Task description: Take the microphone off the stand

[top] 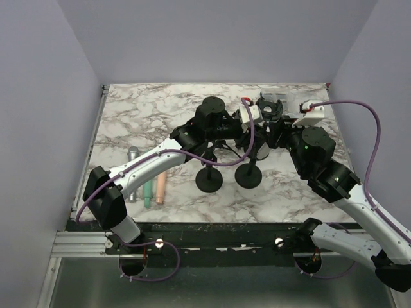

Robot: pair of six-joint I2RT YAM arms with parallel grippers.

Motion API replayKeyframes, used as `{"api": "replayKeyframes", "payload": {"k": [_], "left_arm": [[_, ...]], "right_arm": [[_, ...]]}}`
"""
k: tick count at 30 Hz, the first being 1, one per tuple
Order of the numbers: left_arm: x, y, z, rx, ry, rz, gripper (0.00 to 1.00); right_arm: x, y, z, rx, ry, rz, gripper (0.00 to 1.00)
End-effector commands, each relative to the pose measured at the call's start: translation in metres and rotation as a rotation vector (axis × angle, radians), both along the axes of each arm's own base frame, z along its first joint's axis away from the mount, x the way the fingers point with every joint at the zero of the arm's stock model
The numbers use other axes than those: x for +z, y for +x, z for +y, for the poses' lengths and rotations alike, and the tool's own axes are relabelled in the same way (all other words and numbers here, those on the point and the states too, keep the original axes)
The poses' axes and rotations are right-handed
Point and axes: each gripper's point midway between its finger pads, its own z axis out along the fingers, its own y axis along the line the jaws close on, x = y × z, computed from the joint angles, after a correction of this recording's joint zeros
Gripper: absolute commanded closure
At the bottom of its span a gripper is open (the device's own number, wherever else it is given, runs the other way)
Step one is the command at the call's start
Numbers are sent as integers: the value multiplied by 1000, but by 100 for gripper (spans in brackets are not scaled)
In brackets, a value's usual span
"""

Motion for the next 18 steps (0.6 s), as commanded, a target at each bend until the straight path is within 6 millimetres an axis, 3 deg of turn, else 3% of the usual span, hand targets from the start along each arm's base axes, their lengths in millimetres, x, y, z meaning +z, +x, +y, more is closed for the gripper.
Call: {"api": "replayKeyframes", "payload": {"k": [1, 7, 13, 18], "left_arm": [[-22, -3, 4, -11, 65, 50, 100], [-28, 0, 7, 17, 78, 64, 100], [-28, 1, 10, 33, 78, 56, 100], [-26, 1, 8, 32, 76, 66, 100]], "right_arm": [[3, -2, 3, 24, 10, -10, 72], [20, -5, -15, -50, -6, -24, 75], [44, -22, -49, -156, 14, -59, 77], [48, -36, -64, -175, 42, -69, 78]]}}
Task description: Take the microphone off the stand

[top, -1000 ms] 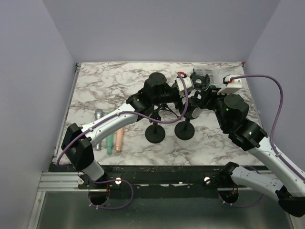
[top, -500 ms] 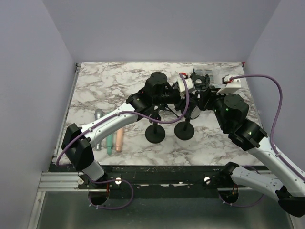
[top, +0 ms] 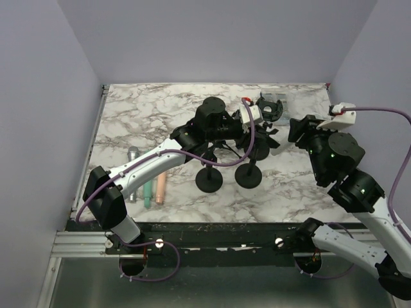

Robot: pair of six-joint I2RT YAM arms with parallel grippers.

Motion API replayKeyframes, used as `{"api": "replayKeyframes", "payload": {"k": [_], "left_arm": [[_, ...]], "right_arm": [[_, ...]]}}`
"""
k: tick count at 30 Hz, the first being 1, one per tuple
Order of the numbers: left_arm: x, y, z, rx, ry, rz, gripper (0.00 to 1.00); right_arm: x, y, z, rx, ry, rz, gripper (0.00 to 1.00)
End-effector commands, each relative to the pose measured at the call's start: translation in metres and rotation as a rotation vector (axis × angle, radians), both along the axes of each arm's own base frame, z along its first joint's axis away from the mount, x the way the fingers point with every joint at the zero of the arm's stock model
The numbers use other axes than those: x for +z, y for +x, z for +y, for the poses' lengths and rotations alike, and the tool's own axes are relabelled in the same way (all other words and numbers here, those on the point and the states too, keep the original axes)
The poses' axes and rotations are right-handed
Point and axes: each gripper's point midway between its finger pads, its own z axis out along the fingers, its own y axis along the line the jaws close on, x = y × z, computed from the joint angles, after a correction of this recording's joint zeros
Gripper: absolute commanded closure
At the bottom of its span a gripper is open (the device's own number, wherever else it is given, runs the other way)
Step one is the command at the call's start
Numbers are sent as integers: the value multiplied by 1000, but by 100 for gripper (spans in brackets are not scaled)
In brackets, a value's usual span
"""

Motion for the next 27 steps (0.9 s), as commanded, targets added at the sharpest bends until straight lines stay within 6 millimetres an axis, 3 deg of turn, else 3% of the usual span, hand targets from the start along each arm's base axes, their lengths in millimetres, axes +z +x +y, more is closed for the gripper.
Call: {"api": "replayKeyframes", "payload": {"k": [1, 3, 7, 13, 18, 27], "left_arm": [[-24, 0, 8, 29, 76, 70, 100], [-22, 2, 9, 48, 82, 88, 94], [-15, 2, 11, 67, 80, 128, 59], [0, -7, 12, 80, 40, 229, 20], [18, -10, 12, 103, 13, 326, 5], [42, -11, 31, 192, 7, 345, 3]], "right_arm": [[8, -15, -24, -66, 17, -13, 78], [6, -18, -28, -72, 12, -10, 78], [8, -24, -33, -66, 10, -25, 77], [5, -25, -31, -47, 2, -24, 76], [-2, -22, -25, -28, -14, -8, 76], [4, -27, -19, 30, -15, -11, 76]]}}
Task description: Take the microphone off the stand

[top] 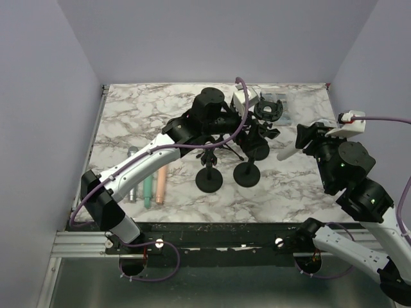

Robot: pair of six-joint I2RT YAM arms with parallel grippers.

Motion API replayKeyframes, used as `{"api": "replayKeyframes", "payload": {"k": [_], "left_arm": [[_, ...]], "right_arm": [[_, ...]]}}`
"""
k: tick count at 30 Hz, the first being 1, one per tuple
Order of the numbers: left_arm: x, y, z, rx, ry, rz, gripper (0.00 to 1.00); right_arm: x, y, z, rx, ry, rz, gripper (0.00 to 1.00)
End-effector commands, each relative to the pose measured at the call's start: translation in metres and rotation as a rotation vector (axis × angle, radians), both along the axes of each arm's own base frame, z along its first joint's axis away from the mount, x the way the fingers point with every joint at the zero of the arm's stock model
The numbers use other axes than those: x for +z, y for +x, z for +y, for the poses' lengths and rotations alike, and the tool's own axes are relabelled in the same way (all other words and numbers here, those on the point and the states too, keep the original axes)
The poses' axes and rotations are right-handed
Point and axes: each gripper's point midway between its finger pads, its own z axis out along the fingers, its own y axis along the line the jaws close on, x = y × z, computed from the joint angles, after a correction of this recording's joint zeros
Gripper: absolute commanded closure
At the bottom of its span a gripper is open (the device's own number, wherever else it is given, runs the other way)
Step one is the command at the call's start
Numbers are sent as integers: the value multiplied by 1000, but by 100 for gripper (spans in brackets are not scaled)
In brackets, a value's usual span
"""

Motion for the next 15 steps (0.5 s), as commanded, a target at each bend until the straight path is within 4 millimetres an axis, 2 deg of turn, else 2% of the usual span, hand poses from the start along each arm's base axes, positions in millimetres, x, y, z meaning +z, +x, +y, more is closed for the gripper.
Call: {"api": "replayKeyframes", "payload": {"k": [1, 5, 9, 11, 15], "left_arm": [[23, -5, 22, 73, -5, 1, 3], [36, -14, 41, 102, -11, -39, 3], [47, -32, 57, 94, -60, -45, 3], [52, -47, 60, 51, -108, -23, 4], [57, -81, 51, -91, -217, 93, 6]], "right_arm": [[6, -6, 7, 72, -18, 2, 76], [14, -16, 22, 196, -16, -14, 75], [26, -31, 45, 358, 47, -35, 71], [31, -39, 66, 473, 81, -30, 71], [30, -54, 111, 703, 148, 25, 74]]}}
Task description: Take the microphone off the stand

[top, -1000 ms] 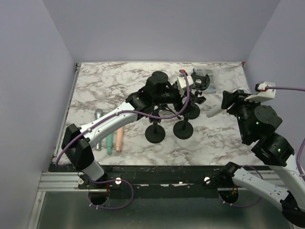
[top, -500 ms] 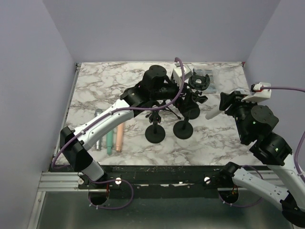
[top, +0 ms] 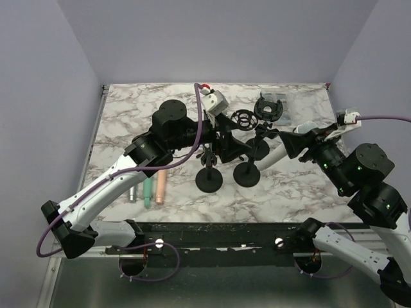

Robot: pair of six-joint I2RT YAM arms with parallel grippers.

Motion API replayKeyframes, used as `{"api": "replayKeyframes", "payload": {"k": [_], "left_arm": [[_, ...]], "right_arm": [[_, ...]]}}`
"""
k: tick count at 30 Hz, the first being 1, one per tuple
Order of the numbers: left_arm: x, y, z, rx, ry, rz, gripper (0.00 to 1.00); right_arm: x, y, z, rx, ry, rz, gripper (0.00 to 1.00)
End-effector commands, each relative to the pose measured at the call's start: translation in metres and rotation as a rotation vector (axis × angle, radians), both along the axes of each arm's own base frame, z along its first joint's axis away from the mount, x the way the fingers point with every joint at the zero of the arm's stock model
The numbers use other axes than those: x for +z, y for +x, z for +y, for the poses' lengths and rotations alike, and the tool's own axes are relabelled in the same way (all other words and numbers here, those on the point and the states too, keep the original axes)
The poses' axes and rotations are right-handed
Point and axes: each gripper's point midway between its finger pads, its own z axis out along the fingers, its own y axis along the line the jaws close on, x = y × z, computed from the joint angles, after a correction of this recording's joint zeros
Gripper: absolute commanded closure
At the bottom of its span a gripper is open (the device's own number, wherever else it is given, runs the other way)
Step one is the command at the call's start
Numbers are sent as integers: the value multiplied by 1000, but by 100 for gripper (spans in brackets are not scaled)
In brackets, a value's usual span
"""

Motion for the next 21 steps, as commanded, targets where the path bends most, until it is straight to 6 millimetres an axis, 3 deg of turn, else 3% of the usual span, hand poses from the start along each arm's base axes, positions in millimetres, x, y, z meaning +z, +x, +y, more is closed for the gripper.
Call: {"api": "replayKeyframes", "payload": {"k": [1, 4, 10, 17, 21], "left_arm": [[0, -37, -15, -169, -114, 136, 7], [-7, -46, -23, -174, -116, 141, 10], [-27, -52, -31, -167, -108, 201, 18], [-36, -48, -39, -150, -98, 243, 44], [-37, -45, -35, -117, -95, 226, 74]], "right_arm": [[4, -27, 63, 352, 74, 62, 76], [2, -32, 83, 447, 116, 87, 78], [1, -36, 103, 532, 179, 120, 79], [-13, -38, 118, 591, 208, 176, 81], [-17, -36, 116, 576, 204, 177, 79]]}}
